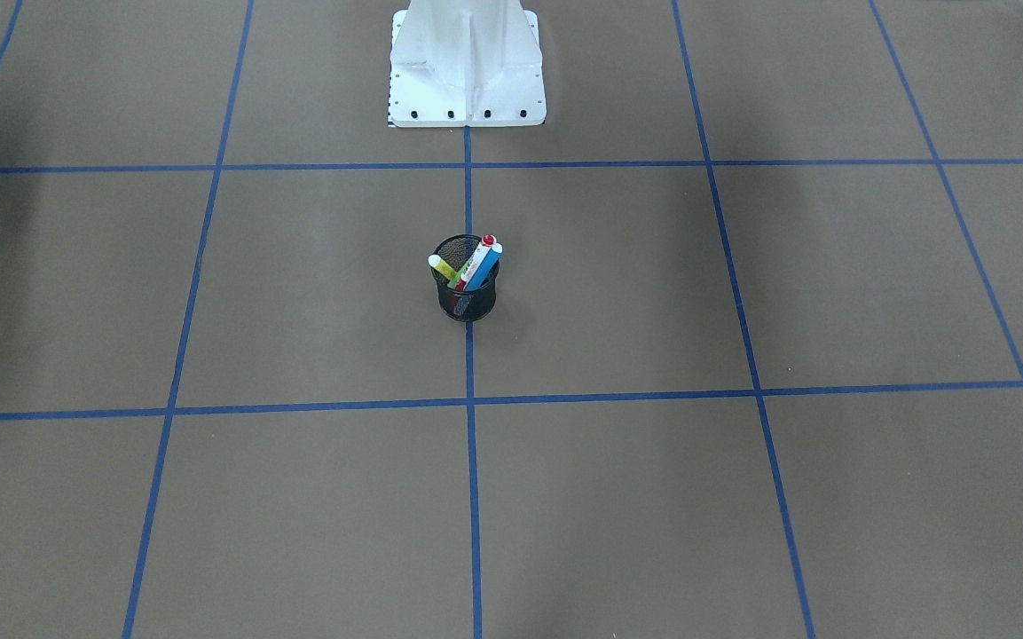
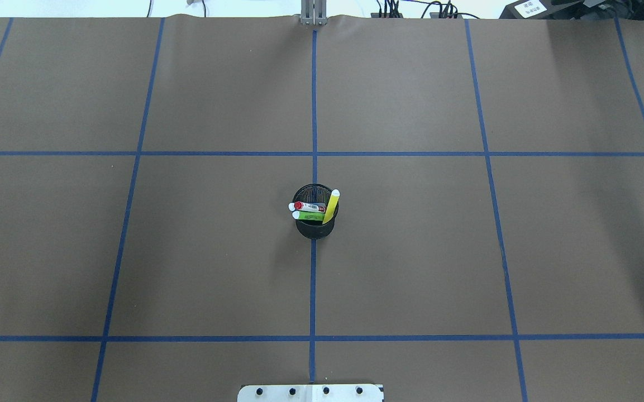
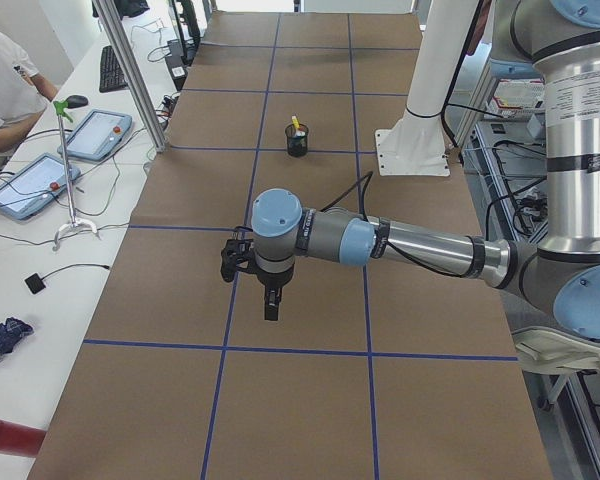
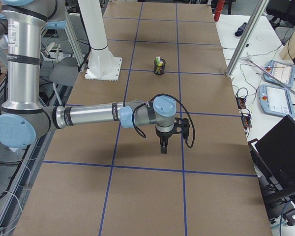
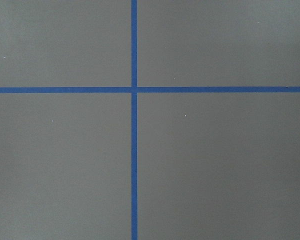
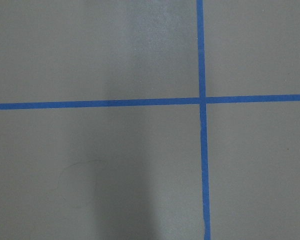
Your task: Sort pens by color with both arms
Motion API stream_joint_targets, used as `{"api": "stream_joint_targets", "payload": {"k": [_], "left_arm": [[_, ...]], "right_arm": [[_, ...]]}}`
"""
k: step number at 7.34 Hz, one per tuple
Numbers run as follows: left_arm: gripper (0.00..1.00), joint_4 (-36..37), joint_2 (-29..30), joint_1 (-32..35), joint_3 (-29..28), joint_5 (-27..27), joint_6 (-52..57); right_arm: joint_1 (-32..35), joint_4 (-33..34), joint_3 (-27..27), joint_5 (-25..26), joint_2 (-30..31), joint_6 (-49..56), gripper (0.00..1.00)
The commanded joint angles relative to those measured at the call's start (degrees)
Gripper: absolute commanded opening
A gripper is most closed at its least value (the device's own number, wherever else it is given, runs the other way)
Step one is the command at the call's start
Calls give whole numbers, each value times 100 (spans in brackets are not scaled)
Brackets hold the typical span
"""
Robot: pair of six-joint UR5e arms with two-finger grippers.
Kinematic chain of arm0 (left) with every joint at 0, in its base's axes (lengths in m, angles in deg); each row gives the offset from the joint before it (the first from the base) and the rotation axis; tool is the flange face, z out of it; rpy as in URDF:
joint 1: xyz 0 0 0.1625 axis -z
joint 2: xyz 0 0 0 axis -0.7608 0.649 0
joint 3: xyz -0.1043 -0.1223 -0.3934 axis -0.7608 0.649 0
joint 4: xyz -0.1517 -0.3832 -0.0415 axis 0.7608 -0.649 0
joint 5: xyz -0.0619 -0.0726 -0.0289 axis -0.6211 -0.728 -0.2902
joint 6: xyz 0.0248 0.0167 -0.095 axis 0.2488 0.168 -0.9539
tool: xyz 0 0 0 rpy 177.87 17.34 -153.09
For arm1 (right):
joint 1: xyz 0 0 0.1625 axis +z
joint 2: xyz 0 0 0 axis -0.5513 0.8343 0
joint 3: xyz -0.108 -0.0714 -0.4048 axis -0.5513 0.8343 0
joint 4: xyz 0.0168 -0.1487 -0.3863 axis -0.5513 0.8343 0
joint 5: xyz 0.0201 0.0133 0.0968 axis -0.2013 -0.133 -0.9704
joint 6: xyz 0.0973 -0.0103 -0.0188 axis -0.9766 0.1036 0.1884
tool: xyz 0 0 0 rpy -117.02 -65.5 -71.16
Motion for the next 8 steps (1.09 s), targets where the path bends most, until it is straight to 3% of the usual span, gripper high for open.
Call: {"api": "stream_joint_targets", "payload": {"k": [1, 6, 8], "left_arm": [[100, -15, -43, 2, 13, -27, -9], [100, 2, -52, -7, 57, -71, -62], [100, 11, -61, -7, 39, -360, -71]], "right_arm": [[0, 0, 5, -3, -1, -1, 99], [-18, 0, 14, -30, -1, 16, 99], [-18, -87, 23, -47, -9, 25, 99]]}}
